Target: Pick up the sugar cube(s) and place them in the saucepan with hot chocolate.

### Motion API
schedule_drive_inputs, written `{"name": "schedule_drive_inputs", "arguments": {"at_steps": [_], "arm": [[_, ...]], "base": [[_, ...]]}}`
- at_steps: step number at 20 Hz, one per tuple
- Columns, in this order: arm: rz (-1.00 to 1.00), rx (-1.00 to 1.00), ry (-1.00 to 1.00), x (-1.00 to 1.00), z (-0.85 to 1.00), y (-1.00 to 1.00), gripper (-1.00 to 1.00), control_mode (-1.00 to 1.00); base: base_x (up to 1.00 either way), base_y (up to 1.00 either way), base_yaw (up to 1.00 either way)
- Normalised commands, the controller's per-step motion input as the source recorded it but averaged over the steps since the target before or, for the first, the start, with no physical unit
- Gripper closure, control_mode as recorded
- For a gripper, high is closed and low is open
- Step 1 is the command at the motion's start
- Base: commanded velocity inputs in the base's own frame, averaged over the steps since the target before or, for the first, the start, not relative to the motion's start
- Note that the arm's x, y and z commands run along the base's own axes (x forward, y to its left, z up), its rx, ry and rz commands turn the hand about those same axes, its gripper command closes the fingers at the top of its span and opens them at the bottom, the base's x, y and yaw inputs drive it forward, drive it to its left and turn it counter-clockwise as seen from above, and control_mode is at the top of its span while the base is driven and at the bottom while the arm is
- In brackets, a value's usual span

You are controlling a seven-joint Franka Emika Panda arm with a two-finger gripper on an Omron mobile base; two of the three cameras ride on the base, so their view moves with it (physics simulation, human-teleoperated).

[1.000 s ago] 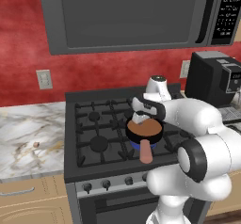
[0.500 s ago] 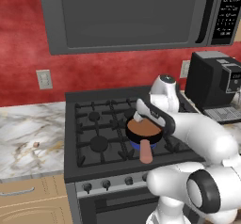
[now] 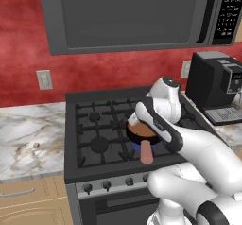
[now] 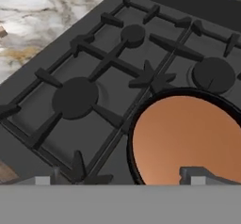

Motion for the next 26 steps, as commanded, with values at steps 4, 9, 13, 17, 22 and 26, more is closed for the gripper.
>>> {"name": "schedule_drive_inputs", "arguments": {"at_steps": [4, 9, 13, 17, 22, 26], "arm": [[0.07, 0.03, -0.01, -0.29, 0.13, 0.67, -1.00, -1.00], [0.05, 0.02, -0.05, -0.33, 0.07, 0.59, -1.00, -1.00], [0.00, 0.00, -0.15, -0.38, 0.00, 0.59, -1.00, -1.00], [0.00, 0.00, -0.26, -0.48, 0.00, 0.60, -1.00, -1.00], [0.00, 0.00, -0.24, -0.44, 0.00, 0.59, -1.00, -1.00], [0.00, 0.00, -0.13, -0.29, -0.03, 0.75, -1.00, -1.00]], "base": [[0.00, 0.00, 0.00], [0.00, 0.00, 0.00], [0.00, 0.00, 0.00], [0.00, 0.00, 0.00], [0.00, 0.00, 0.00], [0.00, 0.00, 0.00]]}}
